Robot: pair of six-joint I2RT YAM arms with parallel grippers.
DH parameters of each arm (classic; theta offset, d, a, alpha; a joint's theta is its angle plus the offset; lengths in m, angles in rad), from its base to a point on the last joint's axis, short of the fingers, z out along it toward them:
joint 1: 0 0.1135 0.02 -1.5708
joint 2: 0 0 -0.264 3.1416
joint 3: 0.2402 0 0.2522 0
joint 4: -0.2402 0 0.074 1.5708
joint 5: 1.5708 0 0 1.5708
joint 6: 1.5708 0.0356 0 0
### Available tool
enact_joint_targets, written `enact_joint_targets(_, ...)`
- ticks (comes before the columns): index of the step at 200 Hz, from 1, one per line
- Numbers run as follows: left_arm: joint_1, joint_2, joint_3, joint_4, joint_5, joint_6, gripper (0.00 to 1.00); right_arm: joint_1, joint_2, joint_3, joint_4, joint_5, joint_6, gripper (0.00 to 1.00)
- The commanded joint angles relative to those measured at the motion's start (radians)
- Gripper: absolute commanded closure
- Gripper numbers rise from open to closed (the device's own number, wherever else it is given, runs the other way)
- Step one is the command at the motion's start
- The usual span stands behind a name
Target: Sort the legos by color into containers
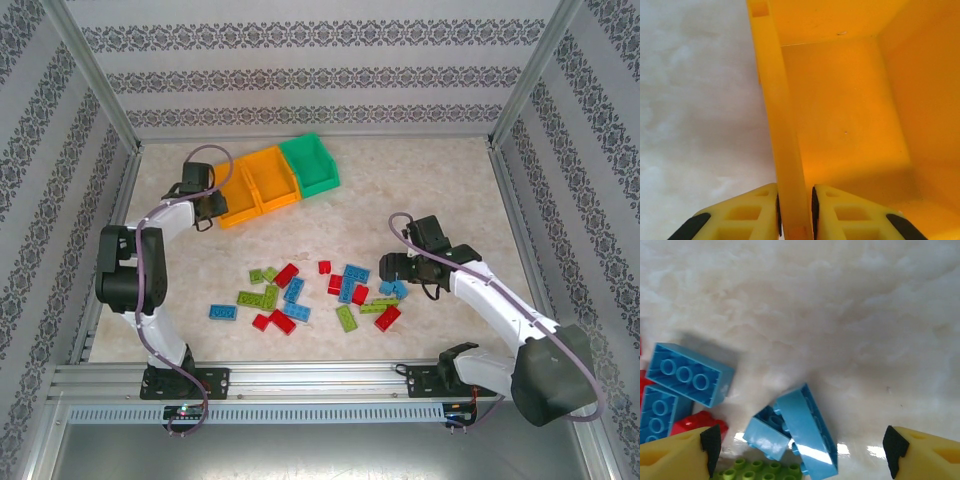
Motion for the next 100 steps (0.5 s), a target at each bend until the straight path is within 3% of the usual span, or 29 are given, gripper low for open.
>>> enact_joint_targets(1, -0.083, -0.034, -0.026, 0.010, 0.047, 0.055, 0.76, 0.009, 0.027, -0.002, -0.030, 0.065, 0.030, 0.16)
enact_joint_targets(100, -0.211, -0.063, -0.060, -0.005, 0.110, 0.095, 0.74, 0.016, 0.073, -0.013, -0.021, 0.052, 0.045, 0.31)
